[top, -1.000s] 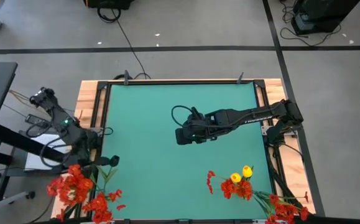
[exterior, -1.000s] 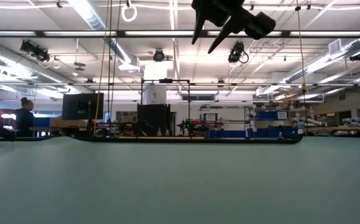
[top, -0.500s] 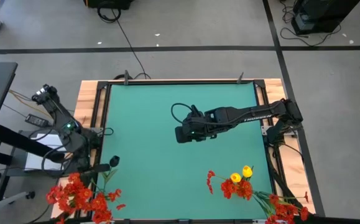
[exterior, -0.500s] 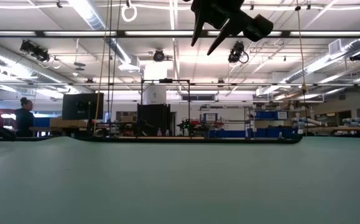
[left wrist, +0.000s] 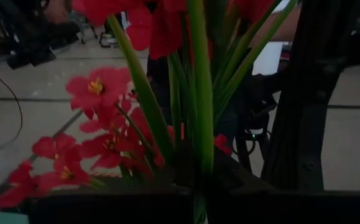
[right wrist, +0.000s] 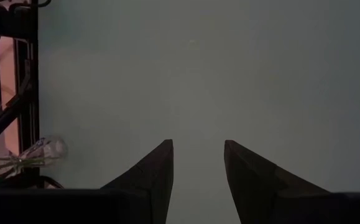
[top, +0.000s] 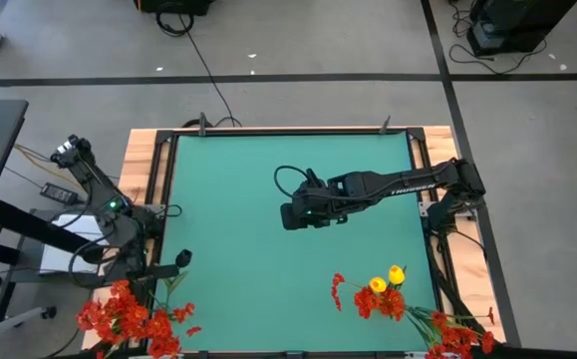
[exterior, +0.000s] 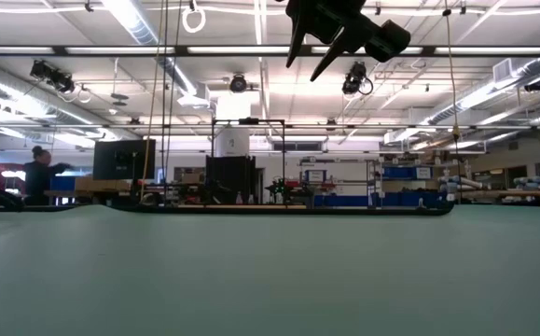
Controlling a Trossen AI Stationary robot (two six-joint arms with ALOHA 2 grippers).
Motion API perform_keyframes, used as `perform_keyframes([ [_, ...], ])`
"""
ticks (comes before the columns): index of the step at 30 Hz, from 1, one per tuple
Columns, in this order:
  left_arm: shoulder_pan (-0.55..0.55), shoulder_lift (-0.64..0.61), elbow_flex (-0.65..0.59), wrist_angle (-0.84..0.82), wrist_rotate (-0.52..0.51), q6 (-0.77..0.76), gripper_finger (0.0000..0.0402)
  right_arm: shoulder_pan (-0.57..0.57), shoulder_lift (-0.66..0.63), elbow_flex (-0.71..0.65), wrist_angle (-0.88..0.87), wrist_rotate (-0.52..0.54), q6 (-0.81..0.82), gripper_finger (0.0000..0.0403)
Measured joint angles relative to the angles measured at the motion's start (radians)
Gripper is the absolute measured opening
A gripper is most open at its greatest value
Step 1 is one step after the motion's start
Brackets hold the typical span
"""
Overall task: Sort flowers into vase by color
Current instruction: Put the red flowers into the transparent flower vase
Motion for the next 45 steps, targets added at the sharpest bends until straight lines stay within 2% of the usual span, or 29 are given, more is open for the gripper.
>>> perform_keyframes([
  [9, 0.0, 0.038, 0.0, 0.001, 0.0, 0.001, 0.0018, 0.0, 0.0, 0.0, 0.008, -0.008, 0.0, 0.0151],
  [16, 0.0, 0.038, 0.0, 0.006, -0.003, -0.063, 0.0031, 0.0, 0.0, 0.0, 0.023, -0.009, 0.0, 0.0151],
  [20, 0.0, 0.038, 0.0, 0.014, -0.021, -0.091, 0.007, 0.0, 0.0, 0.0, 0.023, -0.02, 0.001, 0.0151],
  [28, 0.0, 0.035, 0.006, 0.046, -0.022, -0.132, 0.0191, 0.001, 0.0, 0.0, 0.023, -0.036, 0.001, 0.0151],
  [31, 0.0, 0.026, 0.016, 0.04, -0.022, -0.132, 0.0217, 0.001, 0.0, 0.0, 0.023, -0.04, 0.001, 0.0151],
  [36, 0.0, -0.002, 0.058, 0.001, -0.023, -0.129, 0.0222, 0.002, 0.0, 0.0, 0.023, -0.052, 0.001, 0.0151],
  [45, 0.0, -0.024, 0.199, -0.327, -0.136, -0.052, 0.0208, 0.003, 0.0, 0.0, 0.023, -0.051, 0.001, 0.0151],
])
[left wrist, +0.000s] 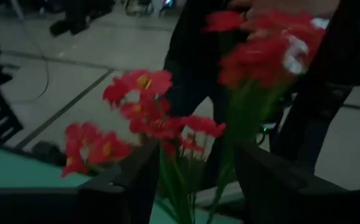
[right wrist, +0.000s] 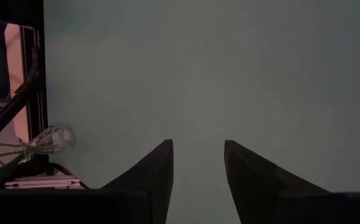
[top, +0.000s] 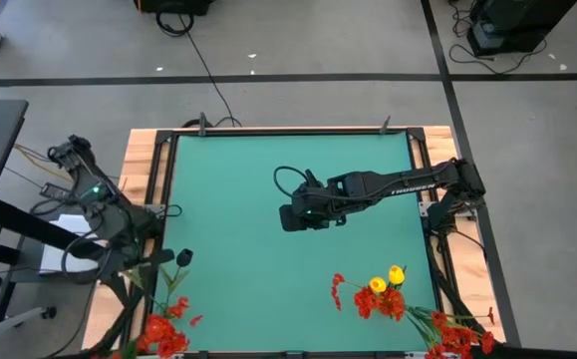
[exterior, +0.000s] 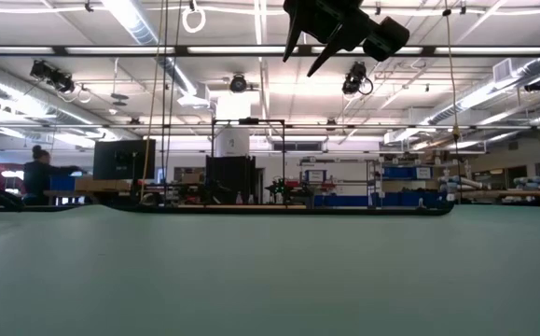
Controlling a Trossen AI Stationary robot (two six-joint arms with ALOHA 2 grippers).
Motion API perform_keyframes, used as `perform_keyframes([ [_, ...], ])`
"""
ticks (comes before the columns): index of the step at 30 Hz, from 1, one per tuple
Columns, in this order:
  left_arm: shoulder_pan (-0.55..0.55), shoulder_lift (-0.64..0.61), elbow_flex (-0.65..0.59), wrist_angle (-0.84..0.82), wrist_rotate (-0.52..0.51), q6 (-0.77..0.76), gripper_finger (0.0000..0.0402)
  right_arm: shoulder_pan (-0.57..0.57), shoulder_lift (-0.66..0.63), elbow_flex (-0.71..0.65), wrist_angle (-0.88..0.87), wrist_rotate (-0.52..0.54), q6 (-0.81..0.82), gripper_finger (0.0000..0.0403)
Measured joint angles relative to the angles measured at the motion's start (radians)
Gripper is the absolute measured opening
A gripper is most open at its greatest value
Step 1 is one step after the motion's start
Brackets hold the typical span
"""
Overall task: Sort flowers into vase by color
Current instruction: Put the red flowers into the transparent flower vase, then adjust the transparent flower vase
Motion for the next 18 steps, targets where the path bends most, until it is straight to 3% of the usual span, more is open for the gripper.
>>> perform_keyframes([
  [6, 0.0, -0.003, 0.06, -0.102, -0.045, -0.002, 0.0196, 0.01, 0.0, 0.0, 0.0, 0.032, 0.007, 0.0151],
  [11, 0.0, -0.006, 0.167, -0.241, -0.203, -0.078, 0.0178, 0.012, 0.0, 0.0, 0.0, 0.044, 0.008, 0.0151],
  [18, 0.0, -0.006, 0.376, -0.471, -0.347, -0.183, 0.0139, 0.015, 0.0, 0.0, 0.0, 0.082, 0.004, 0.0151],
])
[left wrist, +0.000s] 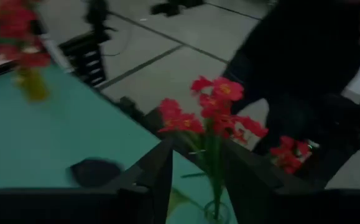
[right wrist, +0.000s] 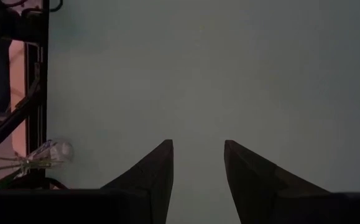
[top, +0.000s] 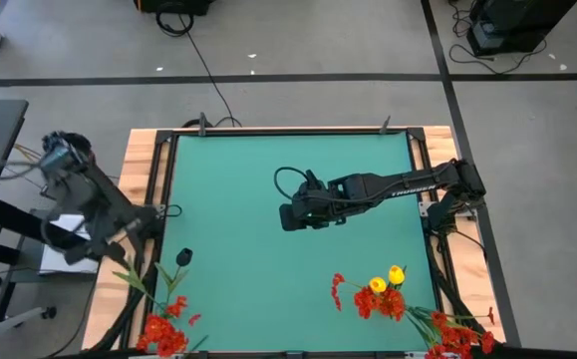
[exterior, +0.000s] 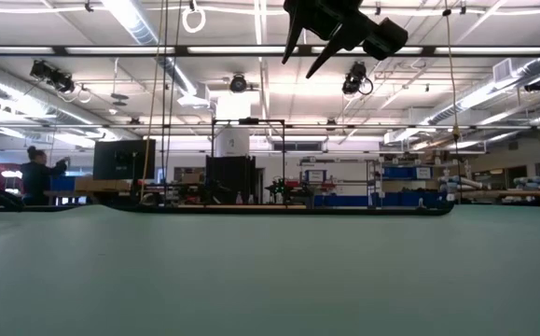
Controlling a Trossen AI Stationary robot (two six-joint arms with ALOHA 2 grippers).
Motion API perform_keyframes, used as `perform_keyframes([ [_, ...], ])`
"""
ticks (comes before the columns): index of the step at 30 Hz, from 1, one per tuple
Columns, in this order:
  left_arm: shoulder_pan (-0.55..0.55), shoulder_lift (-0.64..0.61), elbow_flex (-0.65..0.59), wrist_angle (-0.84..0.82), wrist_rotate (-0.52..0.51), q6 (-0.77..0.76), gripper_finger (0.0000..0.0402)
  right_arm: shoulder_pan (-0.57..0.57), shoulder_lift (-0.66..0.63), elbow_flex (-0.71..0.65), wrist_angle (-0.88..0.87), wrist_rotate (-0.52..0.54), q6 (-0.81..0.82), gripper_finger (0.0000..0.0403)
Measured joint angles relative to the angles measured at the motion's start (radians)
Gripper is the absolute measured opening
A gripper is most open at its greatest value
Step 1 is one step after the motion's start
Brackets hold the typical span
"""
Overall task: Sort flowers into vase by color
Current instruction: Adjust the transparent flower vase
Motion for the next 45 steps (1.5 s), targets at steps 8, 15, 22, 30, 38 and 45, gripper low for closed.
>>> perform_keyframes([
  [8, 0.0, 0.004, 0.152, -0.106, -0.148, -0.161, 0.0112, 0.0, 0.0, 0.0, -0.001, 0.015, -0.114, 0.0151],
  [15, 0.0, 0.097, 0.271, -0.179, -0.22, -0.268, 0.0098, 0.005, 0.0, 0.0, 0.032, 0.04, -0.327, 0.0151],
  [22, 0.0, 0.312, 0.466, -0.416, -0.223, -0.418, 0.0086, 0.035, 0.0, 0.0, 0.14, 0.087, -0.576, 0.0151],
  [30, 0.0, 0.458, 0.687, -0.598, -0.223, -0.757, 0.0073, 0.088, 0.0, 0.0, 0.523, 0.146, -1.006, 0.0151],
  [38, 0.0, 0.486, 0.767, -0.628, -0.227, -1.178, 0.005, 0.112, 0.052, 0.002, 0.752, 0.051, -1.35, 0.0151],
  [45, 0.0, 0.487, 0.767, -0.629, -0.183, -1.234, 0.0026, 0.121, 0.233, 0.0, 1.001, -0.068, -1.39, 0.0151],
])
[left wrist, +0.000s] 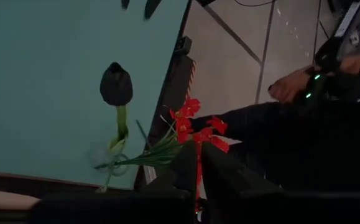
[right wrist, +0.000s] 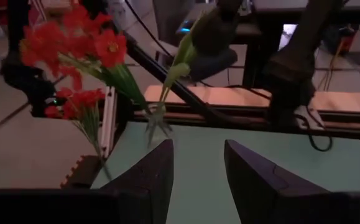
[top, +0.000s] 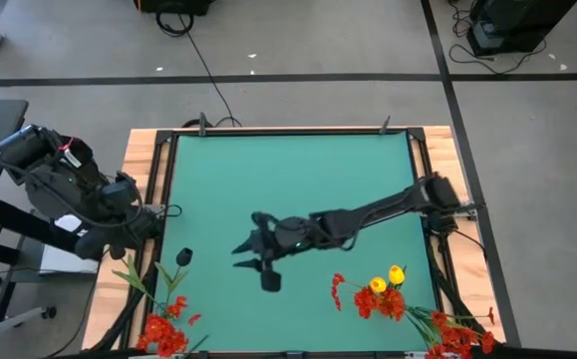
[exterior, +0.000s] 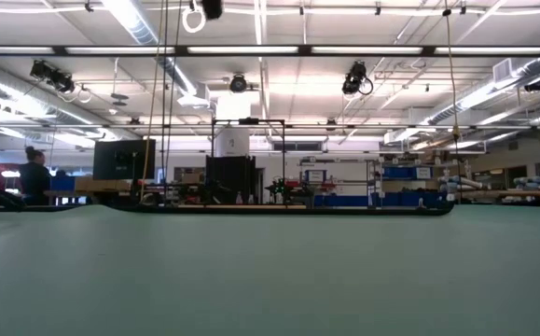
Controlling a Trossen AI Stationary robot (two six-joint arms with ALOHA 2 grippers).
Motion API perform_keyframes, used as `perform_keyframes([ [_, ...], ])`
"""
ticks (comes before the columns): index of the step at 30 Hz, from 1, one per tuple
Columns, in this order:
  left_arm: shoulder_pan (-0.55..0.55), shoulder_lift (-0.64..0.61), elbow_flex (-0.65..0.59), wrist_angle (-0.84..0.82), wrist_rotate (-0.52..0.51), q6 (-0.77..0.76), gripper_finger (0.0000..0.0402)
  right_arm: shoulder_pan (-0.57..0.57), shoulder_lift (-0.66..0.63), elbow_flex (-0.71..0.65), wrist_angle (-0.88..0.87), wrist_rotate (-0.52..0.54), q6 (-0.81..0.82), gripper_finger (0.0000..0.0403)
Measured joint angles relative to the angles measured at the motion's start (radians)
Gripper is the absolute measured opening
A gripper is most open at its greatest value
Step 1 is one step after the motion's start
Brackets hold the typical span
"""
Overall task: Sort flowers into vase by color
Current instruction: Adjust the transparent flower vase
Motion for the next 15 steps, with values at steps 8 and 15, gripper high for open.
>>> perform_keyframes([
  [8, 0.0, 0.006, 0.0, 0.0, -0.003, -0.094, 0.0017, 0.0, 0.189, 0.096, 0.032, -0.07, 0.001, 0.0151],
  [15, 0.0, 0.081, -0.001, 0.001, -0.005, -0.028, 0.0013, -0.001, 0.24, 0.165, -0.027, 0.002, 0.102, 0.0151],
])
